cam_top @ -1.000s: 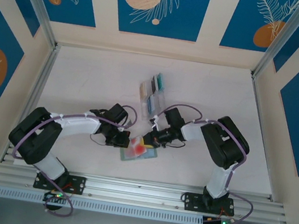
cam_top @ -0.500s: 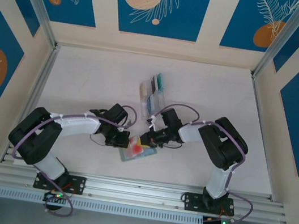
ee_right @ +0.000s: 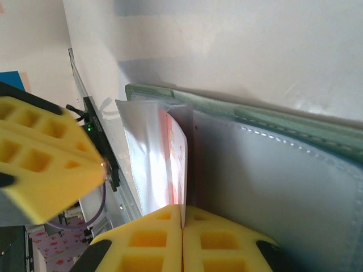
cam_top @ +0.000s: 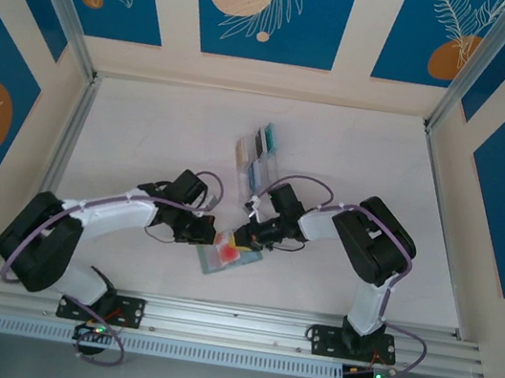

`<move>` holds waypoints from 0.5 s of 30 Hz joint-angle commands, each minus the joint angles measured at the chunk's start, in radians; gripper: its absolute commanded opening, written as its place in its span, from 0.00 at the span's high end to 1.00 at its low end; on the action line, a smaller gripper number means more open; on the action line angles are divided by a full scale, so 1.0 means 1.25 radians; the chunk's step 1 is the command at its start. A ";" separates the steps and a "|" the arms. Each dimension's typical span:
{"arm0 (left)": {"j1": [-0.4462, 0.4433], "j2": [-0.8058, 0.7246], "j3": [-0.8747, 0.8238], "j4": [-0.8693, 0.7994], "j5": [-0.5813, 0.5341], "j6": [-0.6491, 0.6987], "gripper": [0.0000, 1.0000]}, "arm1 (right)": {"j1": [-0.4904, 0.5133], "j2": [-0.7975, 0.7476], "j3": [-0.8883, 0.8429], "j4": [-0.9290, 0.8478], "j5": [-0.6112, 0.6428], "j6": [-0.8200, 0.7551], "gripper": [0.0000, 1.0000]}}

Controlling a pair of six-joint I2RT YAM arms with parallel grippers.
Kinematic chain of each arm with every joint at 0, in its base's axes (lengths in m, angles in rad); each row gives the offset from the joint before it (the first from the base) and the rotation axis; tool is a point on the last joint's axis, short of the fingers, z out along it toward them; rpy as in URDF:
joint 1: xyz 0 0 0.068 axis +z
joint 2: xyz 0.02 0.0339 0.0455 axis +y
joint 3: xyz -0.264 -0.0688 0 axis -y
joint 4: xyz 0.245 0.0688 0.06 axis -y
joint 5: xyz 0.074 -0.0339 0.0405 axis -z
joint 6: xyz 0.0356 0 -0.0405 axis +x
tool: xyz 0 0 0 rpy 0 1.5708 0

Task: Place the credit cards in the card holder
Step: Insert the credit card into the card slot.

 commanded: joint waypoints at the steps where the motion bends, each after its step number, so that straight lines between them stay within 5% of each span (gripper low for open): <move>1: 0.020 -0.029 -0.031 -0.053 0.005 0.003 0.99 | 0.002 0.014 -0.001 -0.076 0.028 -0.022 0.91; 15: 0.028 0.037 -0.114 0.008 -0.018 0.013 1.00 | 0.003 -0.028 0.028 -0.177 0.074 -0.057 0.78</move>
